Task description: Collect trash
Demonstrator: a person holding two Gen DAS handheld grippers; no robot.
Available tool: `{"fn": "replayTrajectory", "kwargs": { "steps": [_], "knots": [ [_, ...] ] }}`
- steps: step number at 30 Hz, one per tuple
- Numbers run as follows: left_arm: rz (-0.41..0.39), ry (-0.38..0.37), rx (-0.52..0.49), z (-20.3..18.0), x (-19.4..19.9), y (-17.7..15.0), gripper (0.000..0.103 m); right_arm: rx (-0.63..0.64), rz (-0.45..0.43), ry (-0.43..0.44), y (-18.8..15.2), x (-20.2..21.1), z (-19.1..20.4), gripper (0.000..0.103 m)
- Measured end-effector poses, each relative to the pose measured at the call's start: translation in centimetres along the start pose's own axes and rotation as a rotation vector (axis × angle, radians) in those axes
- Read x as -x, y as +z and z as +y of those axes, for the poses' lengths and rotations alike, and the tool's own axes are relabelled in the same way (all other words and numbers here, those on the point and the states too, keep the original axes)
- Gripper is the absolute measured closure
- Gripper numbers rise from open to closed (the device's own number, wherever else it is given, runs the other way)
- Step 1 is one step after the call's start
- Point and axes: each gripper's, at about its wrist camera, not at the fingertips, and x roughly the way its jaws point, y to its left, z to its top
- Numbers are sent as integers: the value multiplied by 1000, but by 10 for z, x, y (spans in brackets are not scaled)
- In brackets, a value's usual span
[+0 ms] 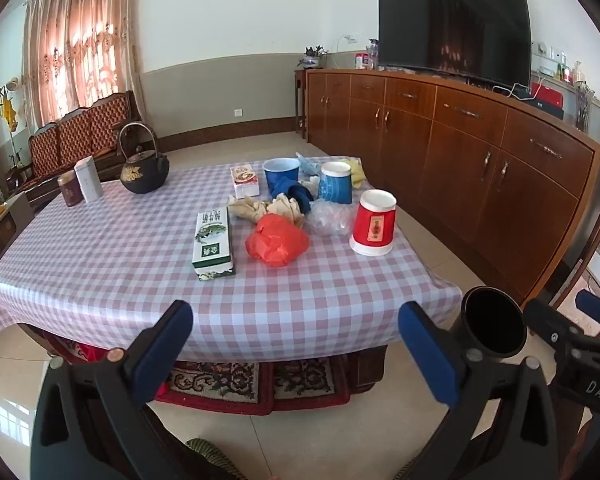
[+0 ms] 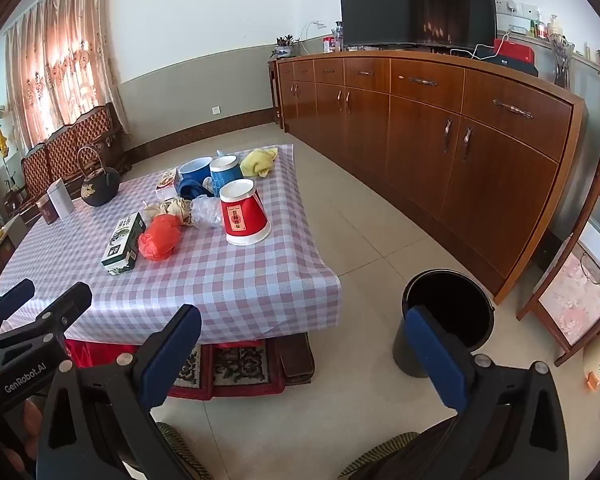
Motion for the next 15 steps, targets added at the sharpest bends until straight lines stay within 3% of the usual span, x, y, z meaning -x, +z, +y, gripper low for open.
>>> {"fn": "replayTrajectory", "kwargs": {
  "steps": [5,15],
  "knots": [
    [9,19,-42,-11,-1,8,0,3,7,2,1,2,4,0],
    [-4,-18,-22,-6,2,2,0,1,5,-12,0,3,-3,0]
  ]
}}
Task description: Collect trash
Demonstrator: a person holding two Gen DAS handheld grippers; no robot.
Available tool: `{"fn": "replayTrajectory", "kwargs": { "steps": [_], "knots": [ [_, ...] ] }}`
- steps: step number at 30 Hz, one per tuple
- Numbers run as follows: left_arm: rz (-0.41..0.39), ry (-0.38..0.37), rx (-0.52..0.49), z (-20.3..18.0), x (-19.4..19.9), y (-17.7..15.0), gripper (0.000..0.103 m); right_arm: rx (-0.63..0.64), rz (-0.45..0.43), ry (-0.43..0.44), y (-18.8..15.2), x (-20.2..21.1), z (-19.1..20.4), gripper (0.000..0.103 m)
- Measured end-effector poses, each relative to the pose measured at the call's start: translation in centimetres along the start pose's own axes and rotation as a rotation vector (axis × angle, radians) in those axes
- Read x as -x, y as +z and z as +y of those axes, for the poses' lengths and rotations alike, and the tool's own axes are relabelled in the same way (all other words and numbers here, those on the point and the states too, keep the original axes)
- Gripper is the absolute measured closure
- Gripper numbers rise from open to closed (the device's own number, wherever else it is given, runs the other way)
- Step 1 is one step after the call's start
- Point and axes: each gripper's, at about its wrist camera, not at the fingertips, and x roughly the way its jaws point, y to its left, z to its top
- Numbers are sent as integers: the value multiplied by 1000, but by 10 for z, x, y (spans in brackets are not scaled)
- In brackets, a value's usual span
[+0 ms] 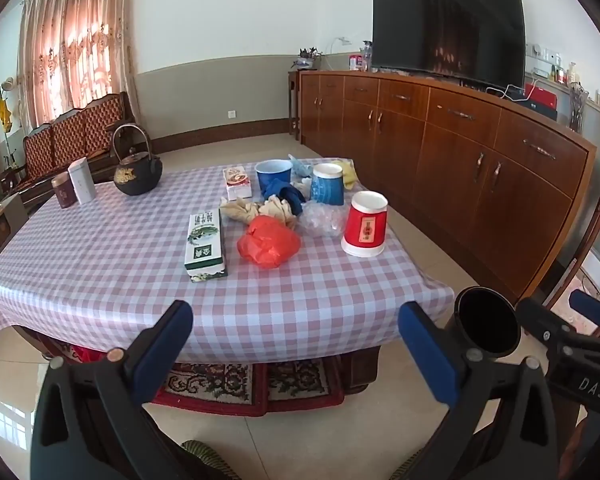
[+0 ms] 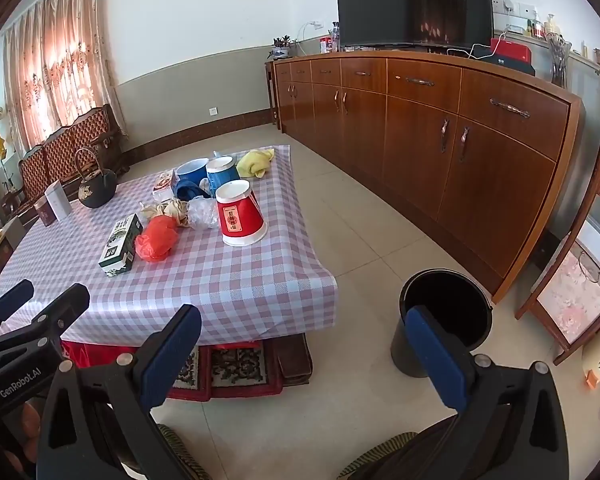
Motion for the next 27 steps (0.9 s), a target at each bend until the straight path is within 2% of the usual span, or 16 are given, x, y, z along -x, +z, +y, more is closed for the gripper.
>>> {"fn": "replayTrajectory", "kwargs": {
  "steps": [27],
  "knots": [
    [-4,-7,11,2,1,-1,0,0,6,3,-3,-5,0,0]
  ]
}}
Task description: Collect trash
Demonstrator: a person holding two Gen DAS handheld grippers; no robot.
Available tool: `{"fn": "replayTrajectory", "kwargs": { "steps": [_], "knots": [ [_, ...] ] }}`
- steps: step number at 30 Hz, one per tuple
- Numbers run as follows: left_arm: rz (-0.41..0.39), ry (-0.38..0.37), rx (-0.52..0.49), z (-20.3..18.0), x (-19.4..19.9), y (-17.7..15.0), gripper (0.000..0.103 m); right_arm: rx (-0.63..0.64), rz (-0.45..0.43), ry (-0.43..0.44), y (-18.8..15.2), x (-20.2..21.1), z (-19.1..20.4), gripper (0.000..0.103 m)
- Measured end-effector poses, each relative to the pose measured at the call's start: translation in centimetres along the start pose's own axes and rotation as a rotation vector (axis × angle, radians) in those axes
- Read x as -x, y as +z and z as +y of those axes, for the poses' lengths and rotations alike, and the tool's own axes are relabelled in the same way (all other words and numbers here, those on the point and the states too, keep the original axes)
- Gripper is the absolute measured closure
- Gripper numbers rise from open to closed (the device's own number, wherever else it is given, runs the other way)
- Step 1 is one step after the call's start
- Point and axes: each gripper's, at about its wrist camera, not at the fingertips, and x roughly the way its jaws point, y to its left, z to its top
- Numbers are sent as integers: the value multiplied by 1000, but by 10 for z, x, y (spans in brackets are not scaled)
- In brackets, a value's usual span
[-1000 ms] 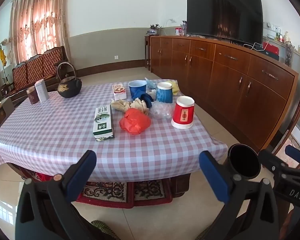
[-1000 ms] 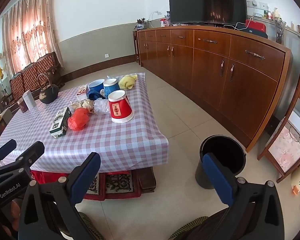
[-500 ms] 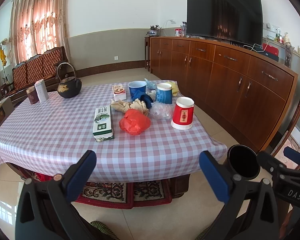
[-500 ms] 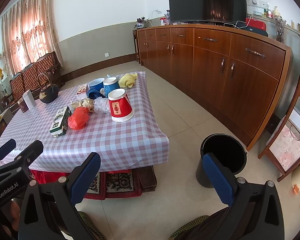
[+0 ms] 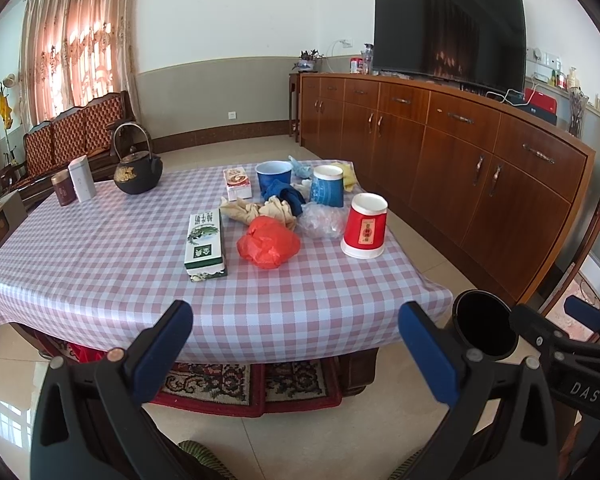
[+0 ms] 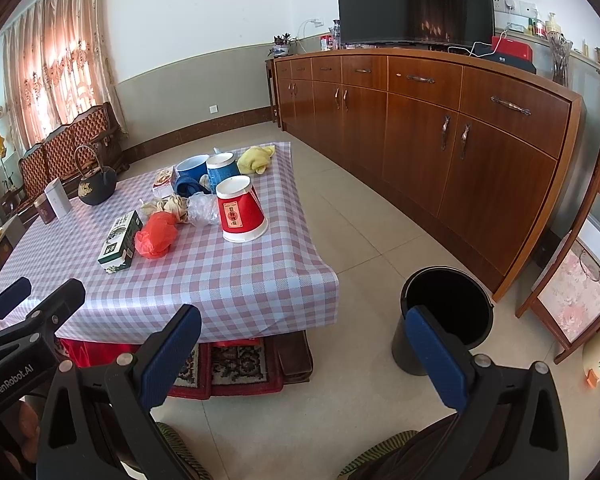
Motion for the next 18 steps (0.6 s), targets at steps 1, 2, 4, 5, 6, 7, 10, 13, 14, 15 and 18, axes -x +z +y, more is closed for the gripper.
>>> {"fn": "replayTrajectory", "kwargs": {
  "steps": [1,2,4,5,6,7,10,13,14,15,18],
  "knots": [
    [0,0,1,0,0,0,0,-1,-1,-1,0,0,0,0],
    [0,0,0,0,0,0,0,-1,-3,-2,-1,0,0,0],
    [-1,0,0,0,0,0,0,-1,-3,-5,-1,0,0,0],
    [0,-1,0,0,0,1,0,0,-3,-5,-1,0,-1,0],
    [0,-1,0,0,0,0,0,0,-3,-5,-1,-1,-1,0],
    [0,0,0,0,0,0,0,-1,-2,-5,-2,-1,-1,0],
    [0,-1,0,0,0,0,0,-1,-3,-5,-2,-1,0,0],
    [-3,-1,-3,-1,0,1,0,-1,-3,-5,-2,-1,0,0],
    [-4,-1,-4,-1,0,1,0,-1,-2,-5,-2,-1,0,0],
    [-4,-2,-3,-1,0,1,0,-2,-1,-3,-2,-1,0,0],
    [-2,-2,-4,-2,0,1,0,1,2,-2,-4,-2,0,0]
  ]
}}
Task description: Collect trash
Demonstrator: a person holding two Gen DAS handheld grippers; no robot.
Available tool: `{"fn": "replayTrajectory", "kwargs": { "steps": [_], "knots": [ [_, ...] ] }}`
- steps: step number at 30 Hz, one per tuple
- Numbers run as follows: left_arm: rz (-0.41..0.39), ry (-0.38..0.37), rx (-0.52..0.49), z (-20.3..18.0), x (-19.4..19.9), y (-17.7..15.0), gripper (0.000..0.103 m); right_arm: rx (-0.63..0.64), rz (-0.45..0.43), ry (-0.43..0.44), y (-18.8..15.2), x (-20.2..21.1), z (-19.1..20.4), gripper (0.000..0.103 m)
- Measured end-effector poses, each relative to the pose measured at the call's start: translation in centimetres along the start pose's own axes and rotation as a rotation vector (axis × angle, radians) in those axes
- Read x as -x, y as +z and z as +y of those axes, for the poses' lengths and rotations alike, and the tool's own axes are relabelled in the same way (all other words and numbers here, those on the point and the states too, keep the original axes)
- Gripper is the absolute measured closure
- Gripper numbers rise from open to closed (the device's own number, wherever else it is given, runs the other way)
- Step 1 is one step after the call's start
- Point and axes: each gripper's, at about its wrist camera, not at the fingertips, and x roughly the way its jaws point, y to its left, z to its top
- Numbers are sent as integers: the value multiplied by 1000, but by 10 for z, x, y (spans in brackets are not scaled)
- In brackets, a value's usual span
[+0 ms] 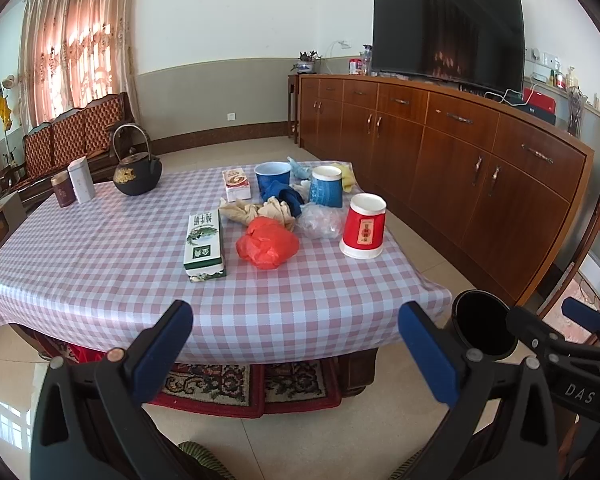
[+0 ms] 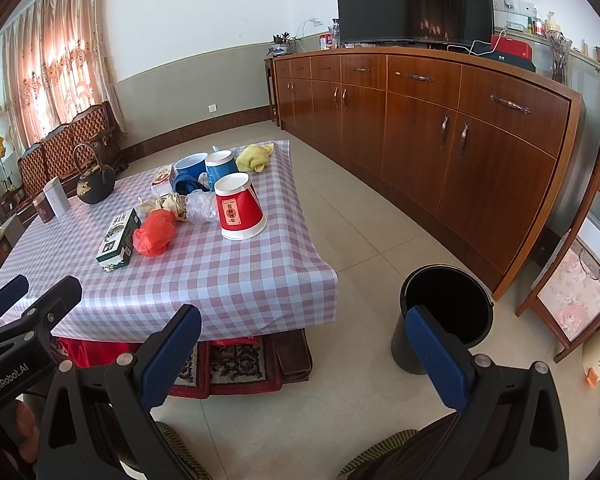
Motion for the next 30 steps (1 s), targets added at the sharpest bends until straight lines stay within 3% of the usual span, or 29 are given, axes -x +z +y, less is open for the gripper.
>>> {"fn": "replayTrajectory", "kwargs": {
  "steps": [30],
  "knots": [
    [1,3,11,5,-1,-3,0,8,12,6,-2,-4,5,0]
  ]
}}
